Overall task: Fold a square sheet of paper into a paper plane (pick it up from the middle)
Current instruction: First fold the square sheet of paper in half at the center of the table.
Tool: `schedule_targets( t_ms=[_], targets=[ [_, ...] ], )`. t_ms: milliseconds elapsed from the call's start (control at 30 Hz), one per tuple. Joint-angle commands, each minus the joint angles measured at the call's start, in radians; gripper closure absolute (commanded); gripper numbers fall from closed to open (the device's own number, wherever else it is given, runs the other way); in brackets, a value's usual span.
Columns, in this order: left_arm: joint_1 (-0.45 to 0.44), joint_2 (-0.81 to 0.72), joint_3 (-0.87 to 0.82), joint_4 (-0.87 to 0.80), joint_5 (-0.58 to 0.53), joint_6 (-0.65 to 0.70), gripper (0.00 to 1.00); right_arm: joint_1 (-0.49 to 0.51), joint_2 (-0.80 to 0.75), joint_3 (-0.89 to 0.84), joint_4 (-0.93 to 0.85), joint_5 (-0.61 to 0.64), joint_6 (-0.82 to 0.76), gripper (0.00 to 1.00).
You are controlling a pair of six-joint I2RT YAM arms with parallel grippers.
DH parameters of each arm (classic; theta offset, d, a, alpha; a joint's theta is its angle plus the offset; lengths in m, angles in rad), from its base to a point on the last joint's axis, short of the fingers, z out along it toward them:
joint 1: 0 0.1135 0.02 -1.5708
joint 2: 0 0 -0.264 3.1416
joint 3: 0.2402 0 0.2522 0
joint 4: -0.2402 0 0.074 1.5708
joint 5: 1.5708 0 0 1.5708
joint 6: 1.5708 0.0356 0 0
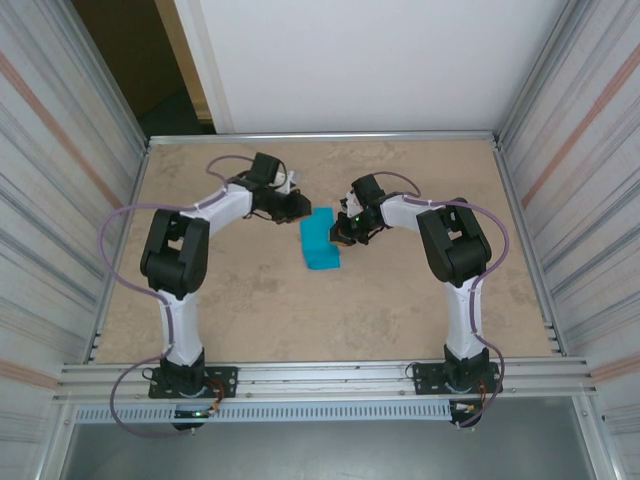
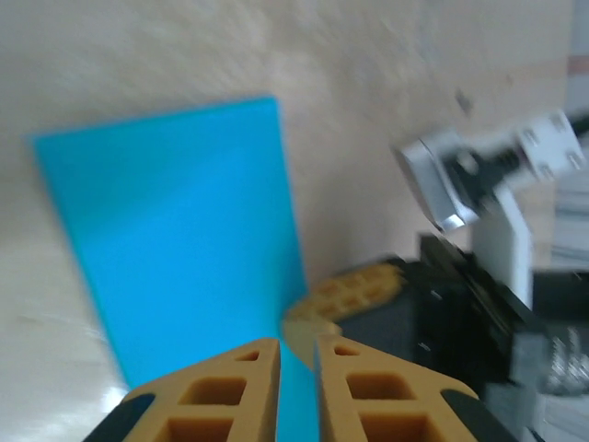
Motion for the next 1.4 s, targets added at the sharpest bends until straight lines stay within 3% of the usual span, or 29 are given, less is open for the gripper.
schedule_targets(
  t_ms=[0,167,433,700,900,1100,1367],
  targets=[
    [-0.002,0.006,-0.064,0.069,0.050,-0.073,0.84,-0.019,0.152,-0.122,-0.279,0.287,-0.013,1.00],
    [-0.009,0.062,-0.074,0.091,0.066,-0.094,0.84,-0.021,0.157,-0.124,-0.279,0.289,-0.013,1.00],
    [0.004,0.145,-0.059,0.037,-0.002,-0.045,0.84,-0.026,0.160,-0.126,-0.279,0.293,-0.013,1.00],
    [0.109,0.155,-0.111,0.047,-0.028,-0.017,0.84,-0.033,0.161,-0.135,-0.278,0.298,-0.015,1.00],
    [0.158,0.057,-0.094,0.005,-0.023,0.010,0.83,-0.033,0.160,-0.139,-0.273,0.297,-0.012,1.00],
    [0.080,-0.058,-0.135,0.047,0.042,-0.060,0.84,-0.029,0.162,-0.138,-0.269,0.293,-0.005,1.00],
    [-0.058,-0.020,-0.160,0.045,0.045,-0.124,0.86,-0.027,0.170,-0.142,-0.266,0.292,-0.004,1.00]
  ],
)
